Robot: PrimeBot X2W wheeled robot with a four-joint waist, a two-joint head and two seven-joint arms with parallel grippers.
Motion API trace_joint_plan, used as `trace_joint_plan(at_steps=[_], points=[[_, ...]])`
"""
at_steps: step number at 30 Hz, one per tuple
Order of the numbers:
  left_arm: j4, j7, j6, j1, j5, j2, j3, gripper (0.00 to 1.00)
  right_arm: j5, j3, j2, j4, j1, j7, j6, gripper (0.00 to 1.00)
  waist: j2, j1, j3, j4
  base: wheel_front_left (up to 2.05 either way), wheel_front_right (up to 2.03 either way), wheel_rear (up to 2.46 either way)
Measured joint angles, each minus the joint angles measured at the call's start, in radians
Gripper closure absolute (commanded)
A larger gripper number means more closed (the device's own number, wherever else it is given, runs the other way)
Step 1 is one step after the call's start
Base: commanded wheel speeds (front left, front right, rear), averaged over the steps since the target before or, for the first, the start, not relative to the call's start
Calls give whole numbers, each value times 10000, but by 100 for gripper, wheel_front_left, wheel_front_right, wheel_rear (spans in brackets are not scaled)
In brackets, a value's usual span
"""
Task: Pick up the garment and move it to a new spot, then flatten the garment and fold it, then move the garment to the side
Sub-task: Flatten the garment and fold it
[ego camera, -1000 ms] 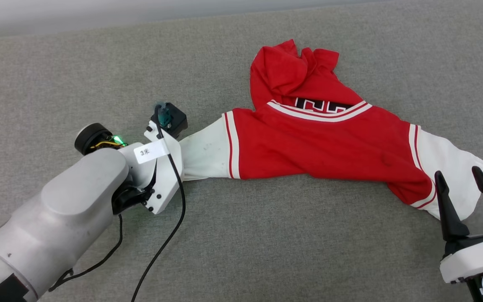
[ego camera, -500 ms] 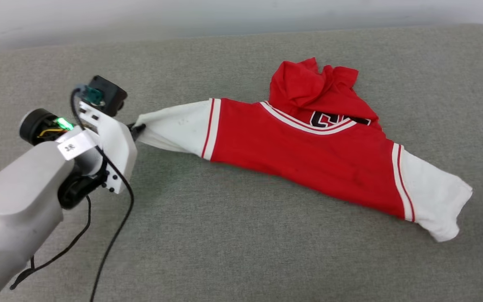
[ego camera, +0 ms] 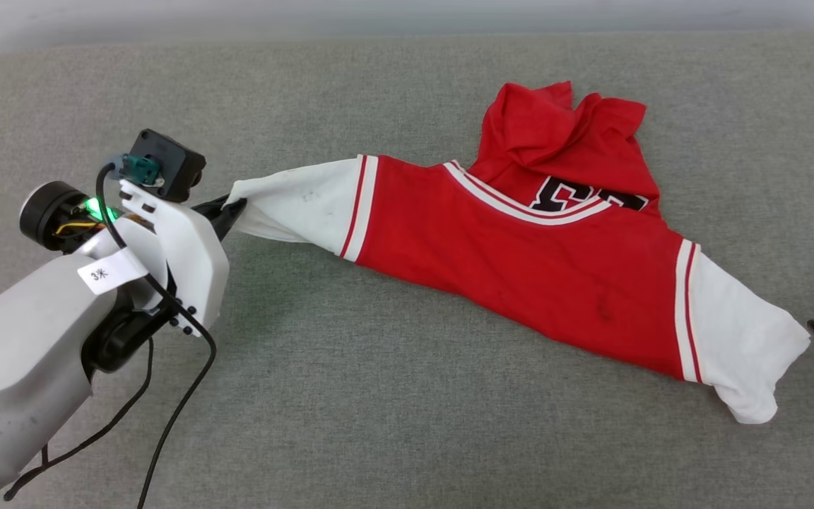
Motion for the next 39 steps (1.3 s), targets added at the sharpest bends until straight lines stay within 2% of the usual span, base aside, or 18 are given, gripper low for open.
trace_joint_plan(at_steps=[5,11,19,20,21,28,35,39], points=[[-355,-29,104,-10,84,-2,19,100,-12,880,35,1294,-695,242,0,0,0,0,238,139,0,0,0],[-560,-96,171,-103,182,2,42,100,81,1837,408,2970,-1345,-280,-4,0,0,0,521,293,0,0,0],[-604,-186,196,-122,265,-52,4,100,516,3371,221,4042,-1906,-1160,-86,0,-1,-2,631,378,0,0,0],[-589,-217,196,-121,265,-63,-6,100,604,3538,173,4130,-1978,-1294,-86,52,-1,-2,612,374,0,0,0],[-564,-253,196,-118,265,-73,-17,100,667,3691,140,4222,-2031,-1503,-86,100,-1,-2,579,362,0,0,0],[-359,-826,213,1,389,-111,-15,100,905,4109,100,4729,-2391,-3607,6,100,0,-1,64,277,0,0,0],[-794,-1685,579,98,767,107,224,100,646,3555,-570,4395,-2754,-5555,2,100,0,-1,-781,202,0,0,0],[-1430,-2052,917,43,974,345,499,100,171,2840,-813,3799,-2916,-6057,2,100,0,-1,-1207,160,0,0,0]])
